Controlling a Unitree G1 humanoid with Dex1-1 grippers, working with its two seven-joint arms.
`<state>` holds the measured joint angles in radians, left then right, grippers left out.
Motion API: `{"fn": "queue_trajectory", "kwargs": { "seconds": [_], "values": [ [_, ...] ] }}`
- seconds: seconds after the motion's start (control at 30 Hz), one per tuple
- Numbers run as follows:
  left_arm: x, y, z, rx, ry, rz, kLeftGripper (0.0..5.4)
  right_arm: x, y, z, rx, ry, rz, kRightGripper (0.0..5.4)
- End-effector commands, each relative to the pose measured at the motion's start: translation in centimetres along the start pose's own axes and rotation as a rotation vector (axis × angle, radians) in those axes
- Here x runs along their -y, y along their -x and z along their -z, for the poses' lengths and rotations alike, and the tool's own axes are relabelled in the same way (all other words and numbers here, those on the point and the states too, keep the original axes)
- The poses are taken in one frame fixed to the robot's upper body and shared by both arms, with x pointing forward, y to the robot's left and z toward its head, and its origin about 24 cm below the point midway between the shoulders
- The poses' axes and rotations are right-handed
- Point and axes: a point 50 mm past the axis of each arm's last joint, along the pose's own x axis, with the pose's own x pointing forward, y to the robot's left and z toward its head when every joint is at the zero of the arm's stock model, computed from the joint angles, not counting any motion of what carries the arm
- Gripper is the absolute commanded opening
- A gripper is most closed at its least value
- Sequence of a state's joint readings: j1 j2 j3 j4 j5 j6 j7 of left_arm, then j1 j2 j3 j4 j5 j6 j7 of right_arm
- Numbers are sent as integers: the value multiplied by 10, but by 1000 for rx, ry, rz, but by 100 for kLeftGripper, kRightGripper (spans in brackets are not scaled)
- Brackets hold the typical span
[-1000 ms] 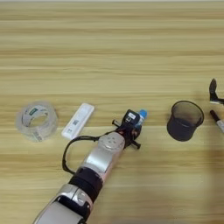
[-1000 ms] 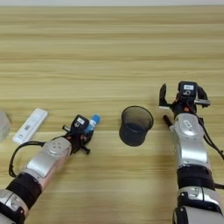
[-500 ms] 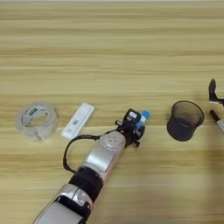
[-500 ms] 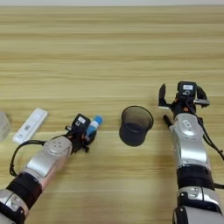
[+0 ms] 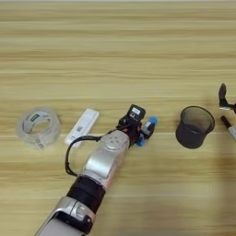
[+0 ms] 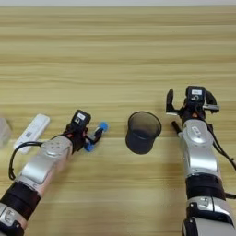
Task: Move the objects on the table
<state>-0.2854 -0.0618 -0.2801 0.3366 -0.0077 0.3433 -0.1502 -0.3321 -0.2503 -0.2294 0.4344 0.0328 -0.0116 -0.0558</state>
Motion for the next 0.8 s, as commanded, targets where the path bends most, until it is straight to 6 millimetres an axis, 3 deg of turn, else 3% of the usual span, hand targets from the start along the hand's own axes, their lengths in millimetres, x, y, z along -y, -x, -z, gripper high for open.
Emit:
{"fn": "queue_trajectory", "kwargs": {
  "seconds": [0.03, 0.43, 0.8],
  "values": [
    [-16, 8, -10, 36, 5, -61, 431, -5, -1, -2, 2, -13, -9, 540],
    [-60, 38, -2, 41, -28, -218, 538, -6, -1, -2, 3, -15, -10, 540],
    [-87, 50, 25, -39, -47, -312, 538, -6, -1, -1, 2, -15, -12, 540]
  ]
}}
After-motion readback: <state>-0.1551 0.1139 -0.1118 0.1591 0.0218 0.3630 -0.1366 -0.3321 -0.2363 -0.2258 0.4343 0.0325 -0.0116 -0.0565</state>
